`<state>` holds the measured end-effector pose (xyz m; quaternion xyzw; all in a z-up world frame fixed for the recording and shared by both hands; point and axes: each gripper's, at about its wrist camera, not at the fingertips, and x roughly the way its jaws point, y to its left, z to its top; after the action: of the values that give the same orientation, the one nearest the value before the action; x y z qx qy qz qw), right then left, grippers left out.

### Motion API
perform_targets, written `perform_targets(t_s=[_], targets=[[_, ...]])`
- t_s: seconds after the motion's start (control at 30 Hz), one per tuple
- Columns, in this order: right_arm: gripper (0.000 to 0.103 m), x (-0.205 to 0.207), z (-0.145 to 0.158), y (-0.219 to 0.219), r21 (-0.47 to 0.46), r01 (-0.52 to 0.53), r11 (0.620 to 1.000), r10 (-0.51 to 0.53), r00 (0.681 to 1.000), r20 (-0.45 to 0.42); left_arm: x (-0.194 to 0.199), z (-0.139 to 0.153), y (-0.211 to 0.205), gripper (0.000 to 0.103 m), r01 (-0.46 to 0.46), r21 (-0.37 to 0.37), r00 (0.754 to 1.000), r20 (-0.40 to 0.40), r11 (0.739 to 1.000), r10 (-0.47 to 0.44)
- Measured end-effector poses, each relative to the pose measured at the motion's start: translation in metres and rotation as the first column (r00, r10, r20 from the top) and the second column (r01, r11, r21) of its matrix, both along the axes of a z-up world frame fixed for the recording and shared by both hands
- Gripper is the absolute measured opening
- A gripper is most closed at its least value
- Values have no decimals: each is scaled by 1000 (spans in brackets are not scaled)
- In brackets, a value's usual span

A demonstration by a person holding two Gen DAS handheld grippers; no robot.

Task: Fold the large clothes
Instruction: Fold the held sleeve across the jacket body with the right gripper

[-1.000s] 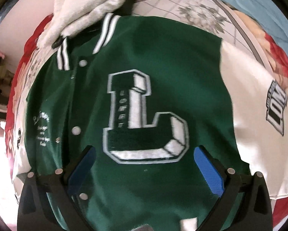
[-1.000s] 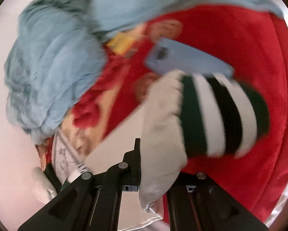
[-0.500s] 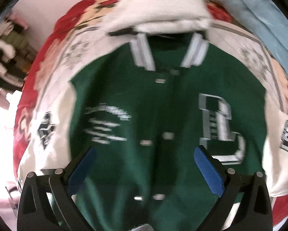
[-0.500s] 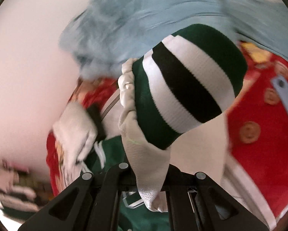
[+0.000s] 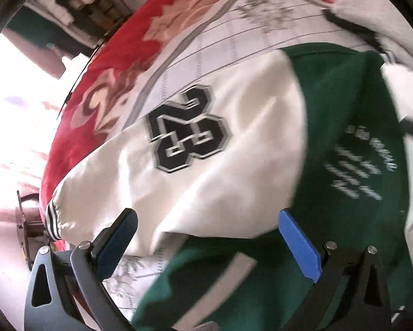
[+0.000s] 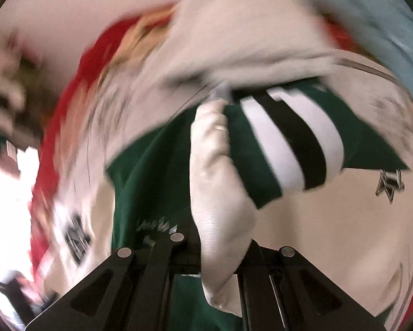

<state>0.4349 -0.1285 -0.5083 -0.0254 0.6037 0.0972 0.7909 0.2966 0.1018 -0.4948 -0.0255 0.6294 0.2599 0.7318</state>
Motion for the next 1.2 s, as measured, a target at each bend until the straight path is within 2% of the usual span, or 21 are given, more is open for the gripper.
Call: perform_targets(t_s=[0.07, 0.1, 0.17, 0.27, 0.33, 0.4, 0.47, 0.53, 0.6, 0.63, 0.7, 0.77, 0.8, 0.83, 0.87, 0.9, 0.97, 1.0, 1.07, 1.13, 1.2], targets=[[5, -7, -33, 32, -77, -95, 992, 90, 993, -70, -3, -3, 8, 103, -7, 5, 1000, -4, 1000, 7], [8, -8, -44, 34, -61, -105, 993, 97, 988, -123, -2, -3, 10, 103, -6, 0, 1000, -7, 1000, 6], [30, -15, -47, 14, 54, -59, 997, 68, 980, -189, -3, 2, 12, 103, -3, -14, 1000, -4, 1000, 3], [54, -36, -10, -46, 213, 91, 973, -41, 972, -232, -3, 13, 8, 103, 8, -41, 1000, 4, 999, -8], [54, -52, 16, -96, 243, 195, 950, -139, 963, -230, -1, 21, -2, 103, 26, -61, 1000, 15, 998, -26], [54, -78, 37, -160, 164, 315, 935, -278, 936, -217, 3, 27, -17, 103, 53, -74, 998, 22, 996, -52], [54, -116, 45, -226, -11, 431, 902, -422, 880, -218, 11, 32, -40, 103, 101, -80, 995, 36, 992, -98], [55, -145, 41, -278, -58, 517, 854, -514, 819, -254, 19, 33, -60, 103, 147, -74, 989, 45, 986, -144], [55, -167, 32, -325, -43, 590, 806, -574, 762, -299, 27, 32, -85, 103, 192, -63, 981, 49, 979, -189], [55, -172, 28, -339, -25, 610, 792, -586, 749, -309, 30, 32, -96, 103, 209, -60, 977, 47, 976, -206], [55, -174, 18, -352, 6, 608, 794, -577, 756, -309, 36, 29, -115, 103, 236, -51, 971, 45, 970, -234], [53, -167, 2, -352, -34, 539, 842, -521, 795, -310, 43, 27, -136, 103, 268, -42, 963, 37, 962, -267], [51, -168, -5, -354, -53, 526, 849, -514, 799, -312, 46, 27, -144, 103, 280, -41, 960, 36, 959, -278], [33, -167, -14, -365, -92, 533, 841, -534, 790, -301, 50, 27, -155, 103, 294, -35, 955, 36, 955, -293], [13, -173, -23, -380, -166, 575, 801, -597, 747, -293, 53, 27, -166, 103, 314, -28, 949, 35, 949, -313], [7, -179, -28, -386, -189, 616, 765, -642, 706, -298, 58, 28, -177, 103, 334, -26, 942, 33, 942, -333], [7, -199, -29, -420, -166, 731, 662, -737, 594, -323, 67, 30, -200, 103, 373, -29, 928, 33, 927, -372], [9, -209, -27, -434, -89, 778, 621, -747, 554, -367, 74, 31, -214, 103, 403, -31, 915, 32, 915, -402], [17, -225, -16, -451, -22, 821, 570, -753, 512, -413, 86, 33, -240, 103, 455, -33, 891, 24, 890, -454], [22, -234, 1, -461, 23, 841, 540, -763, 501, -409, 101, 33, -269, 103, 518, -20, 855, 19, 855, -518], [22, -242, 18, -471, 154, 871, 467, -770, 486, -414, 115, 33, -296, 103, 567, 6, 823, 29, 824, -567]])
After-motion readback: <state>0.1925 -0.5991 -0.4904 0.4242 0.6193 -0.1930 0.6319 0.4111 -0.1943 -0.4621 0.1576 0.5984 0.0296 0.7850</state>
